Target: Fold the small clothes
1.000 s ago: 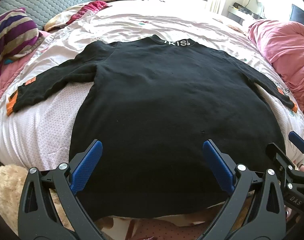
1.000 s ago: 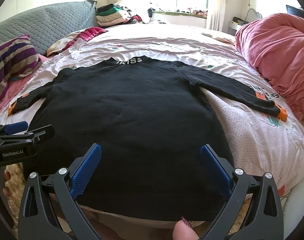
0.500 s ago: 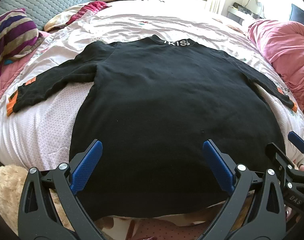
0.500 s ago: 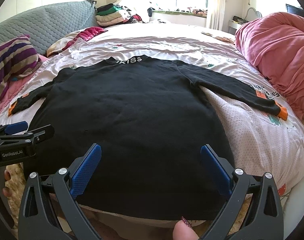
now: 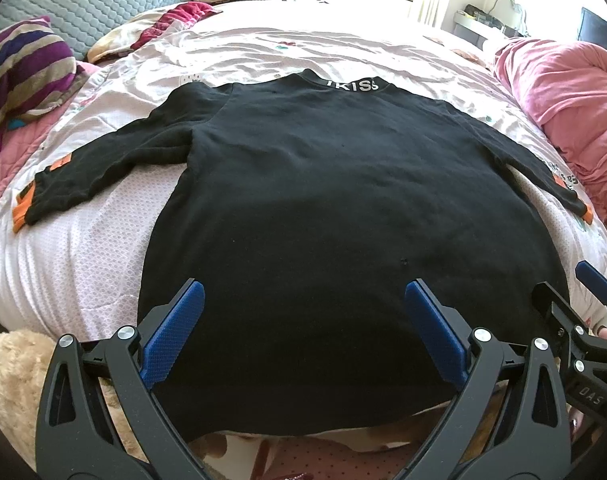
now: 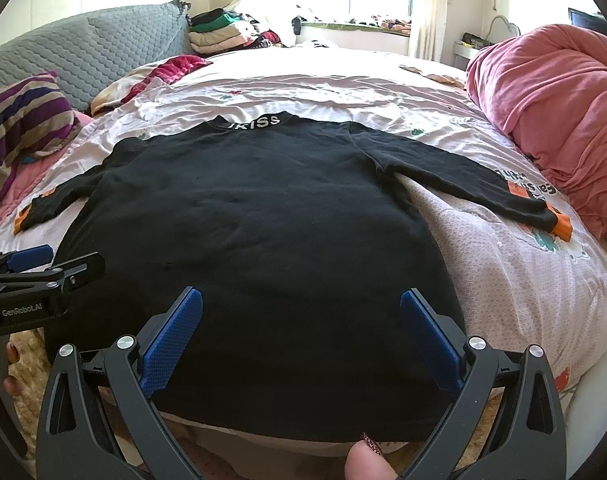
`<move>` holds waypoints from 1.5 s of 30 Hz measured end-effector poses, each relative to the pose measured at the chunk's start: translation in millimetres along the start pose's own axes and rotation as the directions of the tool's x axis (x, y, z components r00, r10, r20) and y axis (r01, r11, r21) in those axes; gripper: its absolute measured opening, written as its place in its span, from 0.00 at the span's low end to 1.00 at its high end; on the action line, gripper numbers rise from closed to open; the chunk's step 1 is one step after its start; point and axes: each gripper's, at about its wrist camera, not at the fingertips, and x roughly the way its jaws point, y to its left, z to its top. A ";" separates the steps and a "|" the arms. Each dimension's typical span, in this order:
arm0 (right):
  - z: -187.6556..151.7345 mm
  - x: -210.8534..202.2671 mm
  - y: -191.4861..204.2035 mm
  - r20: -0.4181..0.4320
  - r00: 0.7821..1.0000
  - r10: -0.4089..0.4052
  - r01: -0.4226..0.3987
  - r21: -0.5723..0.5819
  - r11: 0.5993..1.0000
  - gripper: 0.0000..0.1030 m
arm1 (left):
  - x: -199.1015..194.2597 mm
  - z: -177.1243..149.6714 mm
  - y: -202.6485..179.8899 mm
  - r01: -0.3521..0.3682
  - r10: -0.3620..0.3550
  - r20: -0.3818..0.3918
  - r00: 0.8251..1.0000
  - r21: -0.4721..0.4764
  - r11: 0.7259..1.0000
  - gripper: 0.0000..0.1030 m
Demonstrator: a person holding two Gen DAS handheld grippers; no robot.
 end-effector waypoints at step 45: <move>65.8 49.5 -60.1 0.034 0.996 -0.080 0.075 0.114 0.991 0.96 | 47.2 89.6 -49.2 -0.007 0.007 -0.007 1.000 0.093 0.996 0.92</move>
